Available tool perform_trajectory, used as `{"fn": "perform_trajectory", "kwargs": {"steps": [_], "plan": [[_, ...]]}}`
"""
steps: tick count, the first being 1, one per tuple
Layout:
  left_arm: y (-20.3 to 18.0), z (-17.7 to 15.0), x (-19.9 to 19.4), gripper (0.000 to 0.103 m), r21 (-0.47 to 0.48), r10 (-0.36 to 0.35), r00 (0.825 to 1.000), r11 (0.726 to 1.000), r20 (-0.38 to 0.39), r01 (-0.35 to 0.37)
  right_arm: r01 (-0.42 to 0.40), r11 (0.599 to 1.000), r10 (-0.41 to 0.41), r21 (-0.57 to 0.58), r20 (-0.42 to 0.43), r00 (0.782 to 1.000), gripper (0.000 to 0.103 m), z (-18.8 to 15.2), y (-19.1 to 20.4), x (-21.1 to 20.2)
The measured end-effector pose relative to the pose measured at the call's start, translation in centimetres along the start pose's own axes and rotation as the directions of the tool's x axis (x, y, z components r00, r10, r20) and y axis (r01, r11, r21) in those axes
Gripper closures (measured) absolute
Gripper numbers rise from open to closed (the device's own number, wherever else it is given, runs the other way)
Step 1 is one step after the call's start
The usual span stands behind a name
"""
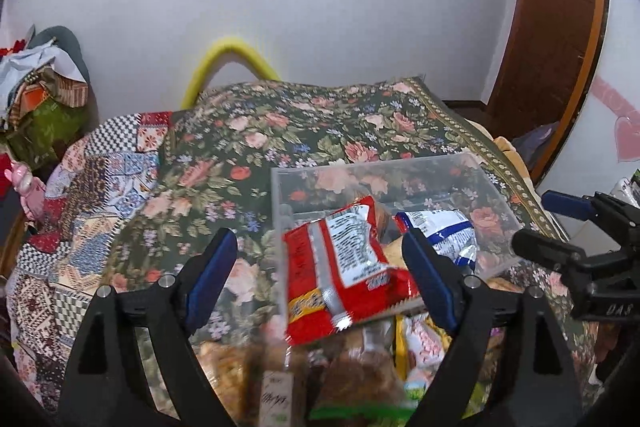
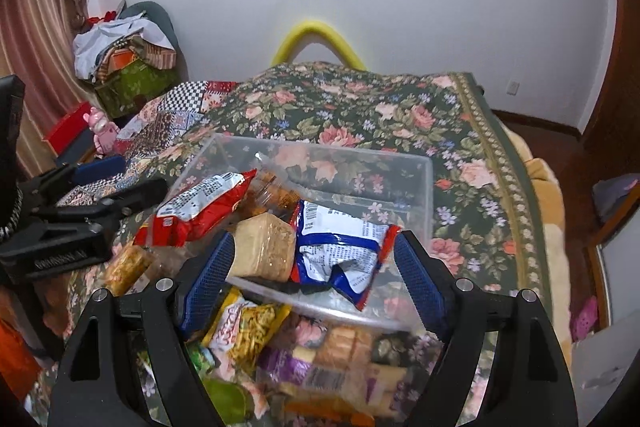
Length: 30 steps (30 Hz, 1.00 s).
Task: Organize snacks
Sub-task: 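Open both tools to release the snacks into the box, then grasp the golden rice-cracker pack with the left tool while the right tool grasps the barcode biscuit pack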
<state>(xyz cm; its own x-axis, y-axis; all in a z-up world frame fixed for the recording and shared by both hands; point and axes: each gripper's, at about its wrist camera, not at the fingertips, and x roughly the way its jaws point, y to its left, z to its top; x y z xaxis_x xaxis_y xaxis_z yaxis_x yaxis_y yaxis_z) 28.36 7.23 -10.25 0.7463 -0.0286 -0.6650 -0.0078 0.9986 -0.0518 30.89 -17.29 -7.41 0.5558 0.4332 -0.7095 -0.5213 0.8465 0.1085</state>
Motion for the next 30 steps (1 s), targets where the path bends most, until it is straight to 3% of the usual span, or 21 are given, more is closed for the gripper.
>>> {"fn": "perform_trajectory", "kwargs": {"steps": [6,11,21,30], "plan": [[1.9,-1.5,-2.9,0.015,0.000,0.011,1.000,1.000,-0.002,-0.011,0.010,1.000,-0.010,-0.013,0.016,1.000,0.020,-1.1,-0.1,-2.1],[4.3,-3.8,-3.6,0.015,-0.023,0.045,0.998,0.999,-0.047,-0.046,0.024,0.999,-0.024,-0.026,-0.001,1.000,0.020,-2.8,-0.1,-2.7],[8.1,-8.7,-1.2,0.015,-0.065,0.079,0.978,0.993,-0.195,-0.094,0.035,0.999,-0.033,0.015,-0.103,0.994,0.020,-6.2,-1.5,-1.5],[9.3,-11.6,2.5,0.015,-0.084,0.059,0.957,0.993,-0.284,-0.086,0.037,0.998,-0.026,0.058,-0.178,0.984,0.021,-7.4,-2.4,1.3]]}}
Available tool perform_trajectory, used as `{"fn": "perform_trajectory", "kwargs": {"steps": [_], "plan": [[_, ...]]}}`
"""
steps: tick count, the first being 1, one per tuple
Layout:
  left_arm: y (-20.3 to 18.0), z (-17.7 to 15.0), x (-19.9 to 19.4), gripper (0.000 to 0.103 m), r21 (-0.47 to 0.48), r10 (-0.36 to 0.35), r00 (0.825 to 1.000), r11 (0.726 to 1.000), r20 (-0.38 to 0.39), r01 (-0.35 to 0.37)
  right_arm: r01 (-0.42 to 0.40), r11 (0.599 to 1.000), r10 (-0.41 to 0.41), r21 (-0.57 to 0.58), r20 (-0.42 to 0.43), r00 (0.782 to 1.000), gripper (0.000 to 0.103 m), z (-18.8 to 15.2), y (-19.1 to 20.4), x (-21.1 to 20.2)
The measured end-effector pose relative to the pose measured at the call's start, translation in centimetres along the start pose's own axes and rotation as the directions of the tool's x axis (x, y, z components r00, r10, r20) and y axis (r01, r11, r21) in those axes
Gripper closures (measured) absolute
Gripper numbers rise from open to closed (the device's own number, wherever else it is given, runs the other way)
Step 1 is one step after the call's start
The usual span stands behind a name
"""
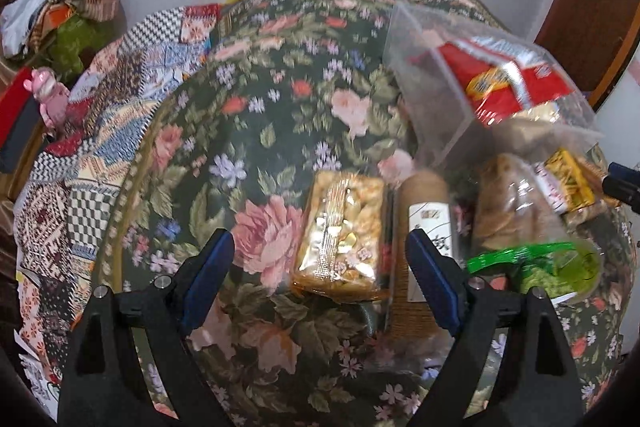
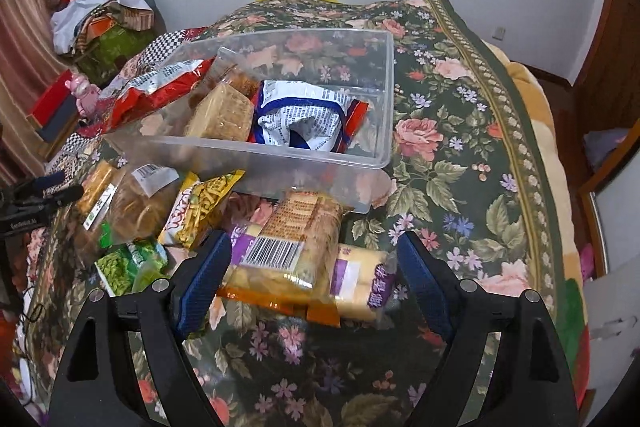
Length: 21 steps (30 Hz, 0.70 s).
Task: Organize snacks
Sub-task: 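Grasp the golden rice-cracker pack with the left tool while the right tool grasps the barcode biscuit pack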
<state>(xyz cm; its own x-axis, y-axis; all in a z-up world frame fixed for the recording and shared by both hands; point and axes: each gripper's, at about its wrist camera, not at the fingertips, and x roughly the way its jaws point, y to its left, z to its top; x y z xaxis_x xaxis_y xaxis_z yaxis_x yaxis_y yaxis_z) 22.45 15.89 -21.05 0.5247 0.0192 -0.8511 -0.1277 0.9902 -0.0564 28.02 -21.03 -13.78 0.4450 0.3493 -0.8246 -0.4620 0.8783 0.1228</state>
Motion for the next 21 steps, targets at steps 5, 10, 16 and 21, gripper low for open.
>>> {"fn": "perform_trajectory", "kwargs": {"steps": [5,10,16,21], "plan": [[0.1,-0.1,1.7,0.018,-0.011,0.010,1.000,1.000,-0.010,-0.010,-0.003,1.000,0.004,0.017,-0.018,1.000,0.024,-0.1,-0.1,1.1],[0.3,-0.1,2.9,0.034,-0.027,-0.015,1.000,1.000,-0.017,0.014,0.012,1.000,-0.012,0.013,-0.039,0.999,0.043,-0.5,-0.2,2.0],[0.1,0.0,3.5,0.058,-0.028,-0.034,0.999,0.999,-0.013,0.034,-0.003,1.000,0.003,0.021,-0.028,1.000,0.065,-0.6,-0.5,2.0],[0.2,-0.2,2.7,0.058,-0.040,-0.053,0.999,0.998,-0.004,0.053,0.013,1.000,-0.013,-0.001,-0.017,1.000,0.070,-0.4,-0.1,1.9]]}}
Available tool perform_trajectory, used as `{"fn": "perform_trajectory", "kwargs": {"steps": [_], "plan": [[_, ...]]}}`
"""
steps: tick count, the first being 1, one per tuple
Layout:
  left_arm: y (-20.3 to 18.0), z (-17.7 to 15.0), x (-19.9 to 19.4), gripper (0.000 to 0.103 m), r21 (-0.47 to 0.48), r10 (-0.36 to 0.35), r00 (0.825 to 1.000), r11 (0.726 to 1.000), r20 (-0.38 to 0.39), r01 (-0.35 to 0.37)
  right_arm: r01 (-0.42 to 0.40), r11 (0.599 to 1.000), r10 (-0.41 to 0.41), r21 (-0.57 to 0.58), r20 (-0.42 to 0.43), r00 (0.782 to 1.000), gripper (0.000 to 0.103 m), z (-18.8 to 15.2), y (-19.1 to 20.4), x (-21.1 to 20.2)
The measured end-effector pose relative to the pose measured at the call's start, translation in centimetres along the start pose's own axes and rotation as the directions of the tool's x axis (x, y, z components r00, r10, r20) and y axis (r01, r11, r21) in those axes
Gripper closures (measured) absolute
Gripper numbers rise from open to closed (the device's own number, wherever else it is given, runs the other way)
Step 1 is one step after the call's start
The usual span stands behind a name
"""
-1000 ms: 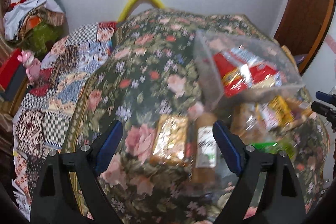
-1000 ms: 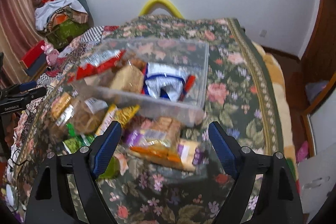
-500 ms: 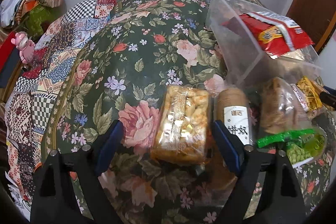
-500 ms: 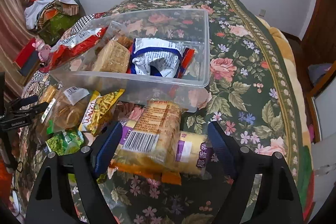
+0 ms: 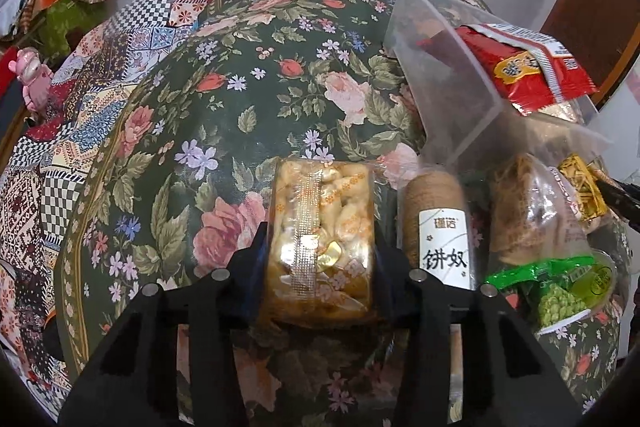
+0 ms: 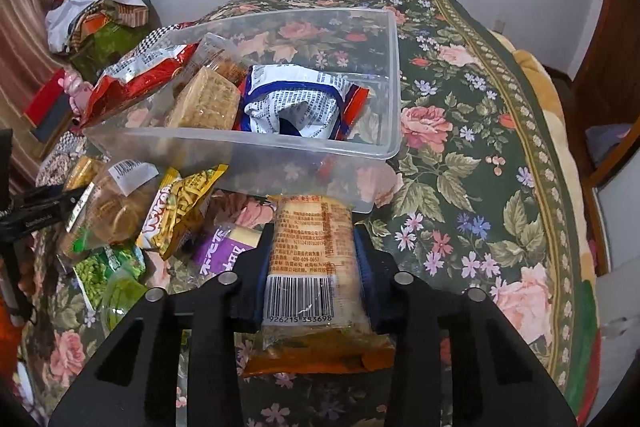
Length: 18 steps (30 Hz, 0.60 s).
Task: Organize snacks
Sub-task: 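Grasp the golden rice-cracker pack with the left tool while the right tool grasps the barcode biscuit pack, then carry both packs over the clear box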
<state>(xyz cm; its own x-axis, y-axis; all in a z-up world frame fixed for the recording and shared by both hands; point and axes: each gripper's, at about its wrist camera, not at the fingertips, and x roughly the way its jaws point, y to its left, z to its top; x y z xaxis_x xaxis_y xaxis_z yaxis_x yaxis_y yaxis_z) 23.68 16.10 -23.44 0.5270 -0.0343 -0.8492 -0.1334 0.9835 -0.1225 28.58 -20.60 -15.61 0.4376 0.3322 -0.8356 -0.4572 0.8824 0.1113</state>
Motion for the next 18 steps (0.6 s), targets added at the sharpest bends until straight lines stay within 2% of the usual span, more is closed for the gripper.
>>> {"fn": "perform_trajectory", "kwargs": {"steps": [9,18], "plan": [[-0.6,0.5,-4.2,0.058,0.002,0.006,0.997,1.000,0.075,-0.006,0.016,1.000,-0.016,-0.018,0.032,0.999,0.071,-0.3,0.4,-1.5],[-2.8,2.1,-8.9,0.058,0.032,-0.018,0.985,0.999,0.173,0.013,0.045,0.997,-0.038,-0.062,0.113,0.993,0.071,0.6,1.4,-5.1]]}}
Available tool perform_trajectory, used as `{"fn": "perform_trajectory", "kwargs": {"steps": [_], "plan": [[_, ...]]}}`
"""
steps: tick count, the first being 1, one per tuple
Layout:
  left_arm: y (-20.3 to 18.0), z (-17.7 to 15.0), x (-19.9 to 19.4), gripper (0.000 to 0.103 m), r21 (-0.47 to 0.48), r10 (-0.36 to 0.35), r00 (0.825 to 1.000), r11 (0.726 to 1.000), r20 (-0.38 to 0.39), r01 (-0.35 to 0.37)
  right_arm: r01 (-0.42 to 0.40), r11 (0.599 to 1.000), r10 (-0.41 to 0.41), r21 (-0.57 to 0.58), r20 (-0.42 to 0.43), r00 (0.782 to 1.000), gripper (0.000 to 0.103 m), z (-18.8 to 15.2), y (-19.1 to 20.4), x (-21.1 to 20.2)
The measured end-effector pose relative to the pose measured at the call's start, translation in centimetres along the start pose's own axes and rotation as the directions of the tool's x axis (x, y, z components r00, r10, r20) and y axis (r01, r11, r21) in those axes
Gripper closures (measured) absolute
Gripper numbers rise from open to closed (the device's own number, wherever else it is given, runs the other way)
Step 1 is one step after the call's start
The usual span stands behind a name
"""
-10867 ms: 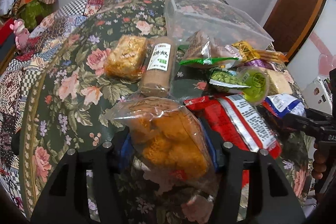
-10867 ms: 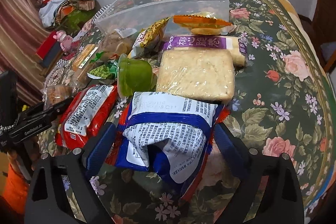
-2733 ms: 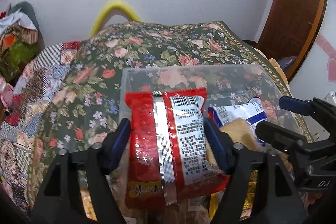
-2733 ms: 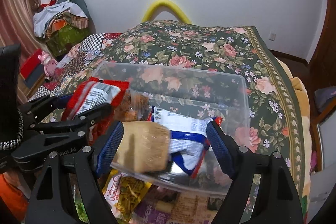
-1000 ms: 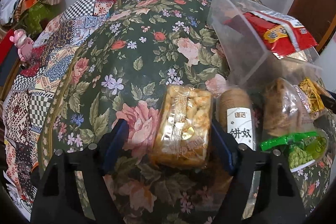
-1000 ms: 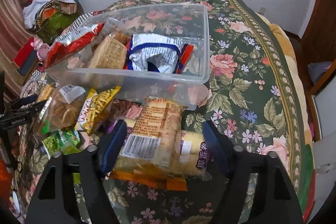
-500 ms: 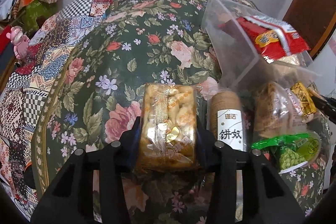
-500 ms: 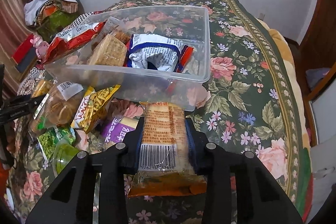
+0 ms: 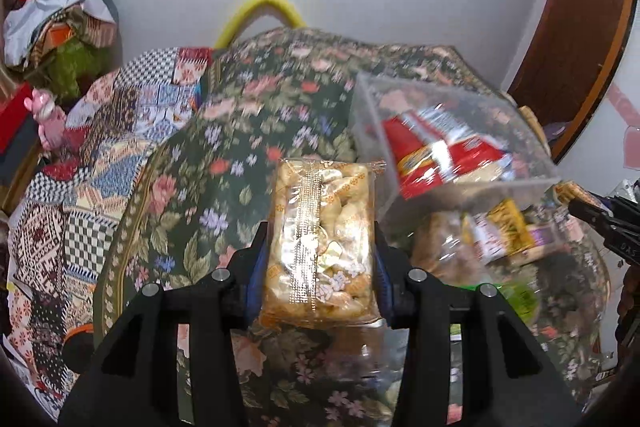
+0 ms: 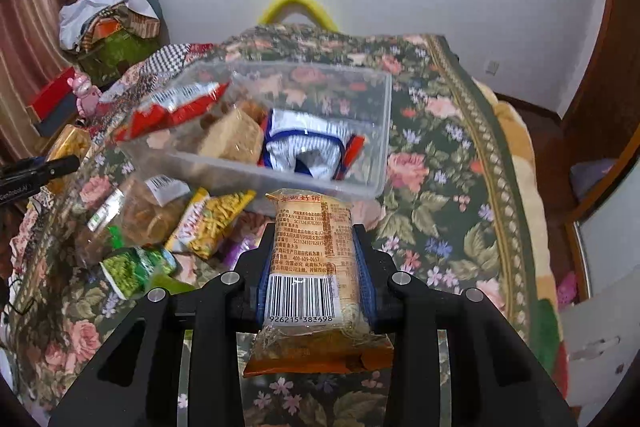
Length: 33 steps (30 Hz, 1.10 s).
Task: Organize snacks
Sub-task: 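Carry both packs over the clear box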
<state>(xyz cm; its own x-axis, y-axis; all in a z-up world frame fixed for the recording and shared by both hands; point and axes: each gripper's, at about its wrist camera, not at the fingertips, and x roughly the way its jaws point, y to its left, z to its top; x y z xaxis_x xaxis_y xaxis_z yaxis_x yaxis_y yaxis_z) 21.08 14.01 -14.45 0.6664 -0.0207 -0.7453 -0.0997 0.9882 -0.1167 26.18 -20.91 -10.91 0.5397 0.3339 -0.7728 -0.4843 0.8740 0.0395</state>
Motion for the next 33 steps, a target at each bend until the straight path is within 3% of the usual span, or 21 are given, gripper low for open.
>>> {"fn": "perform_trajectory", "kwargs": {"steps": [11,22,33], "plan": [[-3.9,3.7,-1.7,0.058,0.053,-0.044,0.995,0.998,0.093,0.039,-0.033,0.999,0.031,0.021,0.090,0.995,0.071,2.4,0.0,-1.8],[-6.3,7.1,2.1,0.058,0.070,-0.071,0.993,0.995,0.089,0.065,-0.055,0.998,0.051,0.025,0.145,0.988,0.071,5.5,0.4,-0.5],[-7.0,9.3,7.5,0.058,0.064,-0.049,0.997,0.997,0.051,0.046,-0.069,0.998,0.068,0.006,0.122,0.990,0.071,8.5,1.4,3.8]]}}
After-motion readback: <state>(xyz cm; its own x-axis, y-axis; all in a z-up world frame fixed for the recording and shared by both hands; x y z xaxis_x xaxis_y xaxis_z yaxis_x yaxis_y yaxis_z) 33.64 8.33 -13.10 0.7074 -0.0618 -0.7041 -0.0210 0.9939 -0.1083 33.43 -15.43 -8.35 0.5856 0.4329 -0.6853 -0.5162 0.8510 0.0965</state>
